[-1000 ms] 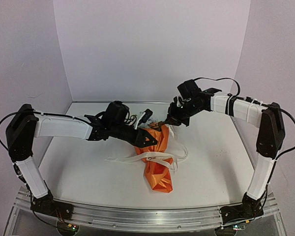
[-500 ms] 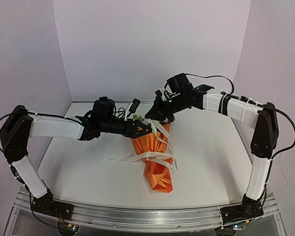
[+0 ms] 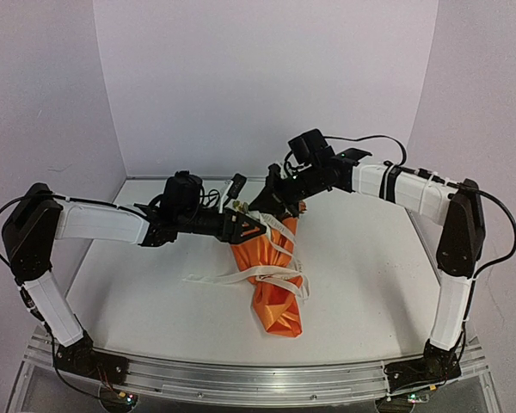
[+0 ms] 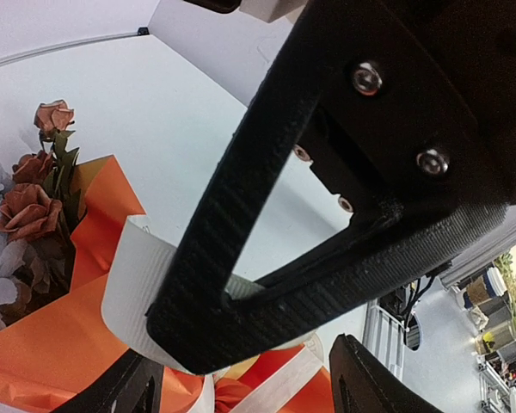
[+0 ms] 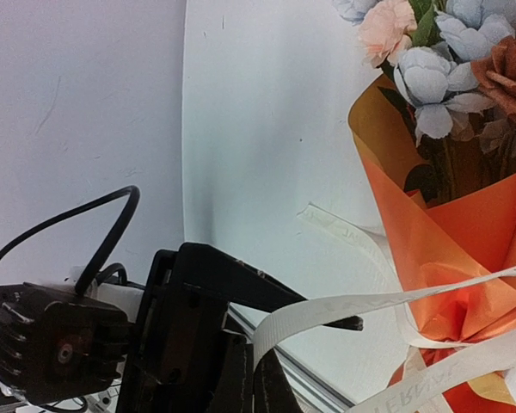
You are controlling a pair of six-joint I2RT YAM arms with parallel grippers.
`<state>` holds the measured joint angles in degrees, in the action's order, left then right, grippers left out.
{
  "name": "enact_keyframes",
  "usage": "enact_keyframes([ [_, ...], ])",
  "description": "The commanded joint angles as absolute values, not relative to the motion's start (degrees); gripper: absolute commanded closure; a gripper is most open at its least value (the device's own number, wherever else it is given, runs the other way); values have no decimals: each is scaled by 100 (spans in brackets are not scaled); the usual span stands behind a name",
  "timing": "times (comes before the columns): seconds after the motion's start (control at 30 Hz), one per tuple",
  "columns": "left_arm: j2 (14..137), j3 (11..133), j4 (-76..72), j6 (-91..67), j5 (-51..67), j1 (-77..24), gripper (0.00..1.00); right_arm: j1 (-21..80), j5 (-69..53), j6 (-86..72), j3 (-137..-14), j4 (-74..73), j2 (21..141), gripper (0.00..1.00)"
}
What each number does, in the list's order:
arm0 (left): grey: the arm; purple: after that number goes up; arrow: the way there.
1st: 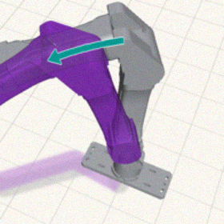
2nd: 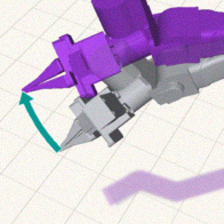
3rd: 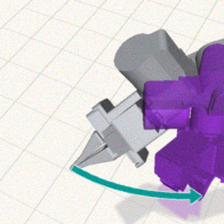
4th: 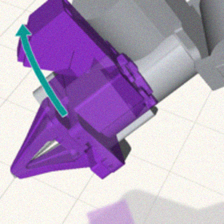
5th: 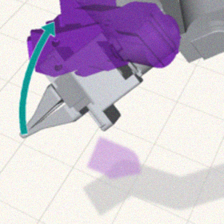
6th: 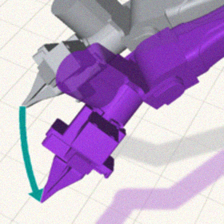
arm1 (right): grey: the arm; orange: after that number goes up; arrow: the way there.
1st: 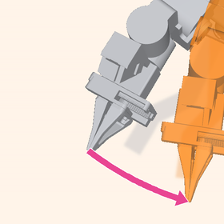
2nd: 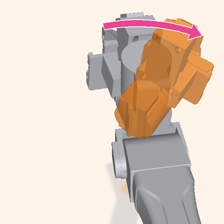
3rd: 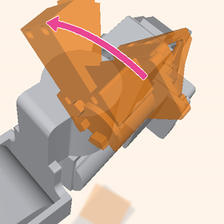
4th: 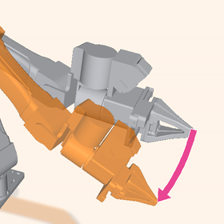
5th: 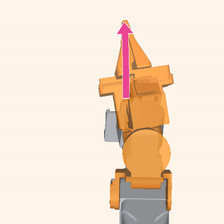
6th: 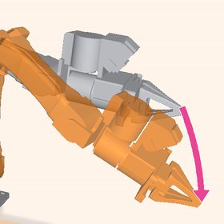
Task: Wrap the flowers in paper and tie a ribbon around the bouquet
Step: Cross the half-tied ribbon over the folded bouquet.
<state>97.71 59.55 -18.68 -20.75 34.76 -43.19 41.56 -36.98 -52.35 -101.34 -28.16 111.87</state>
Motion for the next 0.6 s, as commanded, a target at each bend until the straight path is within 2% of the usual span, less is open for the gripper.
enact_keyframes([
  [0.0,9833,6146,-2230,-1743,3540,-4372,31,4192,-4096,-5610,-10449,-2777,11266,100],
  [0.17,9918,6202,-2299,-1639,3487,-4395,35,4201,-4274,-5832,-10411,-2781,11210,100],
  [0.27,9949,6221,-2338,-1609,3482,-4420,42,4201,-4260,-5866,-10315,-2820,11132,100],
  [0.37,9950,6182,-2416,-1614,3426,-4446,53,4201,-4257,-5857,-10250,-2871,11087,100],
  [0.57,9883,6073,-2555,-1654,3275,-4465,88,4209,-4025,-5420,-10043,-3255,10920,100],
])
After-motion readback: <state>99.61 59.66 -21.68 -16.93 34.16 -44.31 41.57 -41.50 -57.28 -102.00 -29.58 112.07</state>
